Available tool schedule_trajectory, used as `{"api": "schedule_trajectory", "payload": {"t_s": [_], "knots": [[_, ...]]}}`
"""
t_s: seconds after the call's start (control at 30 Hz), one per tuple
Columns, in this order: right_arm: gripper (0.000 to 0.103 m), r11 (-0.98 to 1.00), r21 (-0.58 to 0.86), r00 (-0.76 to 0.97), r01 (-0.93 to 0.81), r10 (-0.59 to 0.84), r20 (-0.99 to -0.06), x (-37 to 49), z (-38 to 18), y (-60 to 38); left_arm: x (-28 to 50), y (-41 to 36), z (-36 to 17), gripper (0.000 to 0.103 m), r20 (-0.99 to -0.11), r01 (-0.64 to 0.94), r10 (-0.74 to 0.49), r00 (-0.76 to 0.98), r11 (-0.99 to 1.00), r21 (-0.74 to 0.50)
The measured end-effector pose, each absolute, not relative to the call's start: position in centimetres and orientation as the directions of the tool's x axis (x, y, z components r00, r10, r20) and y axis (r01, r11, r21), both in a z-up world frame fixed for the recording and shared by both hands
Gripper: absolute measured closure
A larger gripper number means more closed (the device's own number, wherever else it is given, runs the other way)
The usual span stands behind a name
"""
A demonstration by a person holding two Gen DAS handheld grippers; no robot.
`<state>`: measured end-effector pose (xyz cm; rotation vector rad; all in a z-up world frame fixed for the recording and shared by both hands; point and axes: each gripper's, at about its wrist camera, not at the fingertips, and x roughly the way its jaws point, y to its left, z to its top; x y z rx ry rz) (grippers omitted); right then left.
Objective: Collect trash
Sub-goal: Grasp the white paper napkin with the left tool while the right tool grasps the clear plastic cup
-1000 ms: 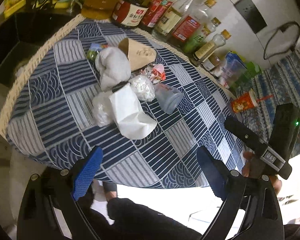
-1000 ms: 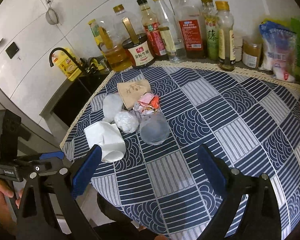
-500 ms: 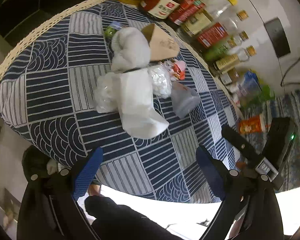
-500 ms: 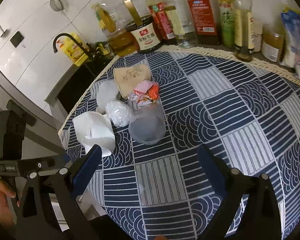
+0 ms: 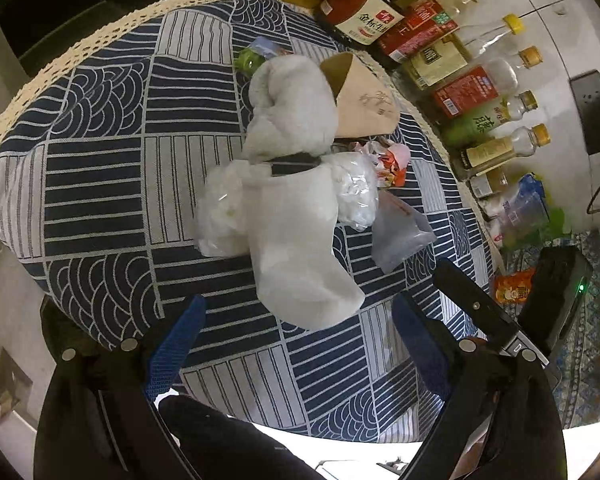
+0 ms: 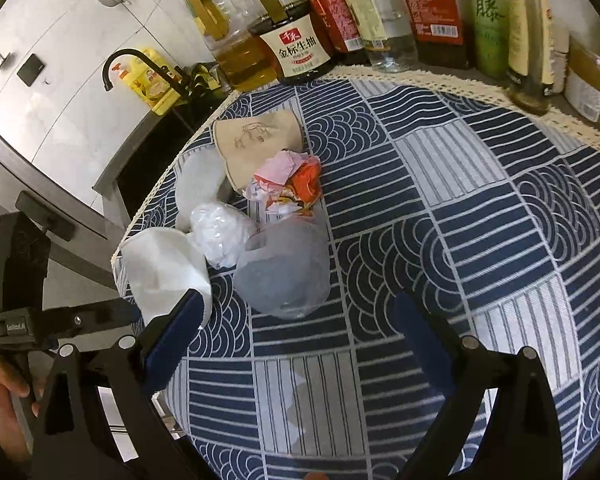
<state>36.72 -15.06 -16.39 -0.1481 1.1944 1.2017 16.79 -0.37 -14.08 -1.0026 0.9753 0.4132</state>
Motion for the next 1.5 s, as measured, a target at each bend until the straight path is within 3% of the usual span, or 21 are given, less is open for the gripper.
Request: {"api": "schedule_trajectory", "payload": {"t_s": [0.33,0.4,0.6,0.67,0.77,1.5], "knots": [[0.008,0.414,0.491,-0.153,-0.766,0.625,-0.765,37.2,-17.3,-13.0,18.3,0.6,-15.2,0.012,-0.852,-0.709,-0.142,0.504,0.496,-0.502],[0.008,0.410,0.498,-0.160,-0.764,0.628,-0.762,37.3,-17.5,-12.6,18.5,0.7,-15.3,0.025,-0.853,-0.706,-0.144,0.502,0.502,-0.500],[0.016,0.400,0.489,-0.160,-0.775,0.625,-0.764,37.1,-17.6,-11.9,18.8,0.7,-15.9,0.044,-0.853,-0.706,-0.166,0.495,0.495,-0.506],[0.028,0.399,0.480,-0.156,-0.781,0.620,-0.769,37.0,-17.6,-11.8,19.0,0.5,-15.9,0.053,-0.851,-0.697,-0.171,0.497,0.506,-0.509],[0.042,0.399,0.477,-0.158,-0.783,0.615,-0.772,36.9,-17.9,-11.7,19.0,0.1,-15.8,0.053,-0.850,-0.688,-0.172,0.499,0.517,-0.509],[0.043,0.444,0.435,-0.057,-0.783,0.646,-0.761,34.7,-14.4,-15.0,17.4,-1.4,-12.5,0.055,-0.831,-0.599,-0.128,0.541,0.635,-0.488]]}}
